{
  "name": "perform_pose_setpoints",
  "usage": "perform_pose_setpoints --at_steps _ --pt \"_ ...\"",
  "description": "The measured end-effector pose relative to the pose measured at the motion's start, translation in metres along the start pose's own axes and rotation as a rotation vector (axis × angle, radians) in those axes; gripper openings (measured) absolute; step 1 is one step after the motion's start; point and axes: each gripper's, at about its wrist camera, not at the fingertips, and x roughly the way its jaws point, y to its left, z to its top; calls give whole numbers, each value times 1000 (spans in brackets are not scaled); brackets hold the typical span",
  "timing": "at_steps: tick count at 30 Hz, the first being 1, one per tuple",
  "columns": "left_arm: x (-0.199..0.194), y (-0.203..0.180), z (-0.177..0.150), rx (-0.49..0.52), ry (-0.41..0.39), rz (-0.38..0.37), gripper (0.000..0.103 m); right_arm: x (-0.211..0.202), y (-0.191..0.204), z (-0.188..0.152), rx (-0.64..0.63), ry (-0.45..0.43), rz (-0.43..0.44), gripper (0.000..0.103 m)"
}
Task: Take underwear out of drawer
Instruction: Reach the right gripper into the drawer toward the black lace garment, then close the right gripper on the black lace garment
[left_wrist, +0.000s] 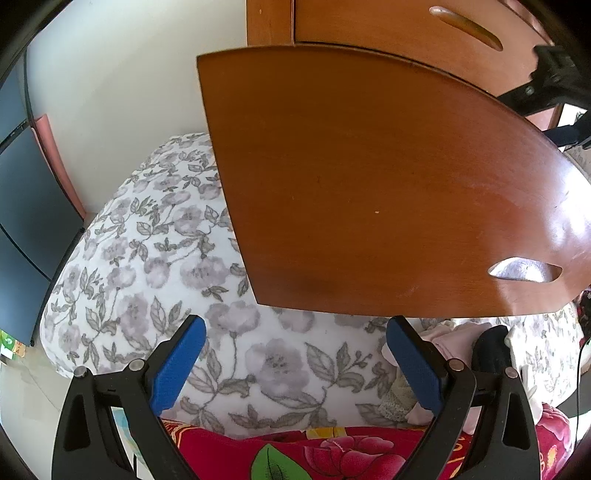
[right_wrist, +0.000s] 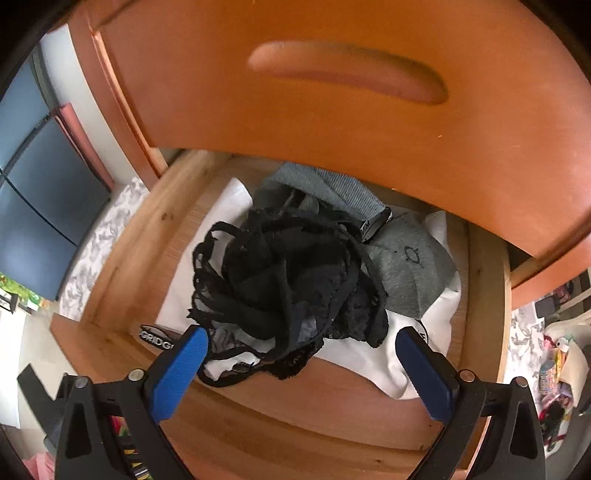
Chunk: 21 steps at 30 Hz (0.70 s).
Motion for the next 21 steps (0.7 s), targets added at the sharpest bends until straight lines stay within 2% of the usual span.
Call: perform_pose_setpoints --at_steps 4,7,10,15,18,20,21 --pt "-1 0 0 0 -5 -1 98 11 1 6 -12 29 -27 101" --pt "-3 -1 0 2 -19 -2 98 16 1 12 -11 45 -43 86" --pt "-7 0 0 2 -41 -11 98 22 3 17 -17 52 -44 82" --pt "-18 -1 0 4 -99 -33 98 31 8 21 -33 85 -61 68" --pt "-23 -1 -1 7 -126 -45 98 38 8 23 -32 108 -66 54" --pt "-25 -1 0 8 -139 -50 98 42 9 24 -32 116 -63 39" --pt "-26 -1 0 8 -146 -54 98 42 9 24 -27 117 -60 36"
